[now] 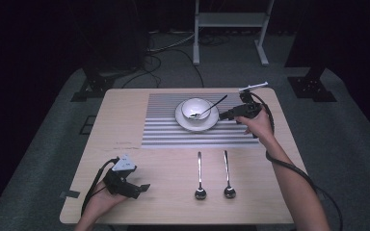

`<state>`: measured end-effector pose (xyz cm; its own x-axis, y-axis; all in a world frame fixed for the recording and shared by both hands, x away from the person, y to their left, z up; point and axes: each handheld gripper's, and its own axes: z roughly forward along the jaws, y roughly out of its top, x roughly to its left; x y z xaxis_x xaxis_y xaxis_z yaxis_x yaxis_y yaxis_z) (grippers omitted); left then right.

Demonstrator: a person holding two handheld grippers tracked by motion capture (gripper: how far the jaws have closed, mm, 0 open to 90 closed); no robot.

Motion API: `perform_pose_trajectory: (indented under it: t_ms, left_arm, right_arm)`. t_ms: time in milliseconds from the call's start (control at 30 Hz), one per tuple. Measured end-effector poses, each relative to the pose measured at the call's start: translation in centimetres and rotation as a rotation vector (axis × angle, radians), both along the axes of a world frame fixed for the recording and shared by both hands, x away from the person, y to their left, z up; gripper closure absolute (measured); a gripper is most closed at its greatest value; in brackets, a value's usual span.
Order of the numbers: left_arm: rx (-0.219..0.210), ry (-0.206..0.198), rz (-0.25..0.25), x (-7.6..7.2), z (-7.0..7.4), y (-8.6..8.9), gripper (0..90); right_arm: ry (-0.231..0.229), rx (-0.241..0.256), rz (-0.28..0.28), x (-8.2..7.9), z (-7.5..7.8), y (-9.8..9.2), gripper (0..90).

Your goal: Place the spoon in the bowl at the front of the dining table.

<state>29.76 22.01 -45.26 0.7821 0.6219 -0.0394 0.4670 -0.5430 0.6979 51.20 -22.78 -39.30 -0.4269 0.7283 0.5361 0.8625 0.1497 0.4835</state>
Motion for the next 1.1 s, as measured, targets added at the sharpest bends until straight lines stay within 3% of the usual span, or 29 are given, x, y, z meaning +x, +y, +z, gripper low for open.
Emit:
perform_pose_trajectory:
  t_ms: [1100]
  left_arm:
    - [0.0,0.0,0.01,0.0,0.0,0.3,10.0]
  right_arm:
    - [0.001,-0.002,0.085,-4.6,-1.4,-1.9,36.7]
